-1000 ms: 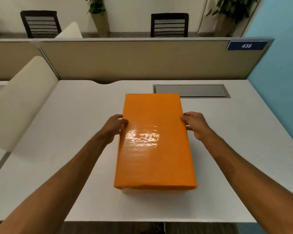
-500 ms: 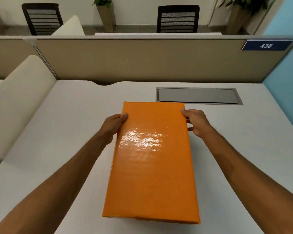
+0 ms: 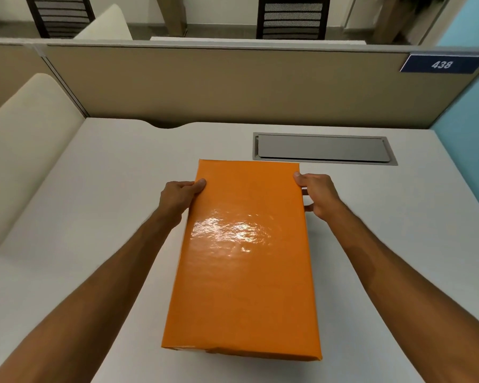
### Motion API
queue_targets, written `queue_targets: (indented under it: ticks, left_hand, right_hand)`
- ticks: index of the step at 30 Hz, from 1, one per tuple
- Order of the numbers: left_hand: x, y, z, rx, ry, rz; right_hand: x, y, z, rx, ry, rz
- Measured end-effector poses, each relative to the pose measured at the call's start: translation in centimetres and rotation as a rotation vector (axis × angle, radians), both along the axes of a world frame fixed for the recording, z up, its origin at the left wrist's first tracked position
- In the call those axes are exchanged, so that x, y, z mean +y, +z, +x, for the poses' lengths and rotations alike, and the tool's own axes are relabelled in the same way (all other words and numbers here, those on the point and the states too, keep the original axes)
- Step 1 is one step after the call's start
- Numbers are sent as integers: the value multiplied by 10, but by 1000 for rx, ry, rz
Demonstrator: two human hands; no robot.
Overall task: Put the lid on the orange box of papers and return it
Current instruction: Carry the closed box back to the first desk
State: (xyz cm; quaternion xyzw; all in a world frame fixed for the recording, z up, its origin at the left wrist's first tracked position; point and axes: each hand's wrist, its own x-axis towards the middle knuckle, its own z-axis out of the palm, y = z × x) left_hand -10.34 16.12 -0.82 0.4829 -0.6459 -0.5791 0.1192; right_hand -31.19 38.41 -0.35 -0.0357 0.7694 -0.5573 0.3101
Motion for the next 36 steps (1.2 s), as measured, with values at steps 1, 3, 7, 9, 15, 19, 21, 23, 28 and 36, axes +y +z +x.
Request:
queue_targets:
  ticks: [1, 3, 7, 9, 15, 19, 21, 23, 28, 36]
  left_hand:
    - [-1, 0, 0, -1, 1, 5]
    - [-2, 2, 0, -6, -4, 20]
    - [1, 5, 2, -8, -26, 11]
    - [5, 7, 5, -26, -50, -11]
    - [27, 11, 46, 45, -156, 31]
    - [51, 7, 95, 83, -192, 86]
    - [61, 6, 111, 90, -213, 119]
    - [67, 4, 121, 93, -248, 150]
    - [72, 2, 133, 70, -320, 243]
    - [72, 1, 131, 68, -322, 193]
  right_hand:
    - [0, 0, 0, -3, 7, 0]
    - [0, -1, -1, -4, 11, -3]
    - [2, 1, 2, -16, 32, -2]
    - [6, 1, 7, -24, 51, 11]
    - [34, 4, 28, -43, 153, 24]
    - [66, -5, 52, -66, 236, -19]
    - [79, -9, 66, -71, 240, -42]
    - [89, -13, 78, -85, 227, -65]
    - [106, -19, 103, -157, 183, -107]
    - [102, -19, 111, -164, 137, -139]
